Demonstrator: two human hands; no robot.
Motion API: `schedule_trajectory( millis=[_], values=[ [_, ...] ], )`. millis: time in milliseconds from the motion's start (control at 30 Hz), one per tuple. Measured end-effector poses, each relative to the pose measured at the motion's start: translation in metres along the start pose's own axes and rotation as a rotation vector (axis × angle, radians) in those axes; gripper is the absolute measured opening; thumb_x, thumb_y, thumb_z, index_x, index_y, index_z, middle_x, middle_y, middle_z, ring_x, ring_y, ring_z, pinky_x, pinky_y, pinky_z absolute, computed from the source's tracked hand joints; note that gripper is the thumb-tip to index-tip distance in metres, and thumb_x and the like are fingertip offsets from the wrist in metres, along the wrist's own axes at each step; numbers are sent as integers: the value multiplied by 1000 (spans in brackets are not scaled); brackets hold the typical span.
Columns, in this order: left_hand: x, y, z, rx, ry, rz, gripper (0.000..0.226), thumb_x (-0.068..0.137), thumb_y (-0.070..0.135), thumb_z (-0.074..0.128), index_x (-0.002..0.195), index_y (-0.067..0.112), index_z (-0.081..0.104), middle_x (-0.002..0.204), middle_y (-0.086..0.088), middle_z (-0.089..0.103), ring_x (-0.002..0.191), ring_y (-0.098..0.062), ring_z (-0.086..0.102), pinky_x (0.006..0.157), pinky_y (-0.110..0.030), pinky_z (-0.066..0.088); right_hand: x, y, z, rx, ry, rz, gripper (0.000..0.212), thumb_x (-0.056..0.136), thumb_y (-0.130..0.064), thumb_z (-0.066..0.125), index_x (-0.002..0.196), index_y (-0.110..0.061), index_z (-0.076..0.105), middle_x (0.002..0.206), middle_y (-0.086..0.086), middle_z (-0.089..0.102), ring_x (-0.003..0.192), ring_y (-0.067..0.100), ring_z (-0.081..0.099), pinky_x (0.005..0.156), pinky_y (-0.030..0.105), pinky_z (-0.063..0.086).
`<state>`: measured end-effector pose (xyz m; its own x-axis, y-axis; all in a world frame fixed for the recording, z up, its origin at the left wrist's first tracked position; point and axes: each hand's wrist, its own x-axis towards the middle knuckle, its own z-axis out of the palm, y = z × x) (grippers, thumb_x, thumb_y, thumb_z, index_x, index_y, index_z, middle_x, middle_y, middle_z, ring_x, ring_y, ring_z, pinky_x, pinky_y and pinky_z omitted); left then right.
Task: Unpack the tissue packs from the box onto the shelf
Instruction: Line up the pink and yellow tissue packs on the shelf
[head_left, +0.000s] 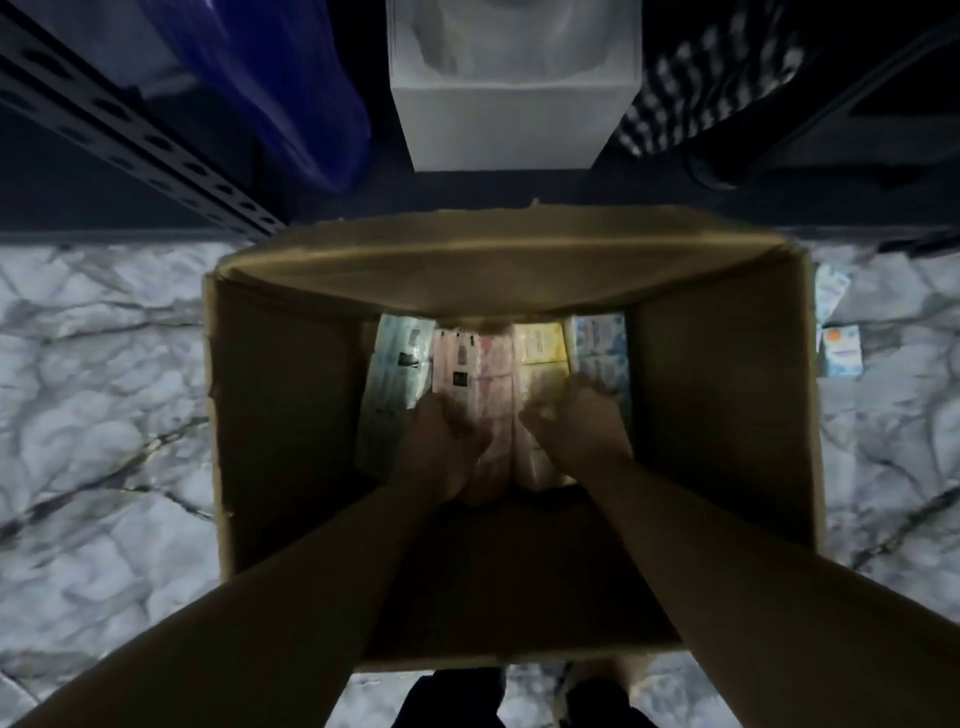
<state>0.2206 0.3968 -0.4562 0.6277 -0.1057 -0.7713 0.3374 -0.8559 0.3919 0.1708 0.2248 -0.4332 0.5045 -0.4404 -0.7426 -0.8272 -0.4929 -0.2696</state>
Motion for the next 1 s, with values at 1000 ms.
schedule_trajectory(
  millis=[1000],
  values=[
    [-288,113,-192,-504,31,153,53,75,29,89,119,27,59,108,3,76,93,-10,76,74,-31,64,-261,-50,-204,353,101,-136,68,64,-46,84,117,-27,47,97,-13,64,87,11,65,63,31,54]
  ],
)
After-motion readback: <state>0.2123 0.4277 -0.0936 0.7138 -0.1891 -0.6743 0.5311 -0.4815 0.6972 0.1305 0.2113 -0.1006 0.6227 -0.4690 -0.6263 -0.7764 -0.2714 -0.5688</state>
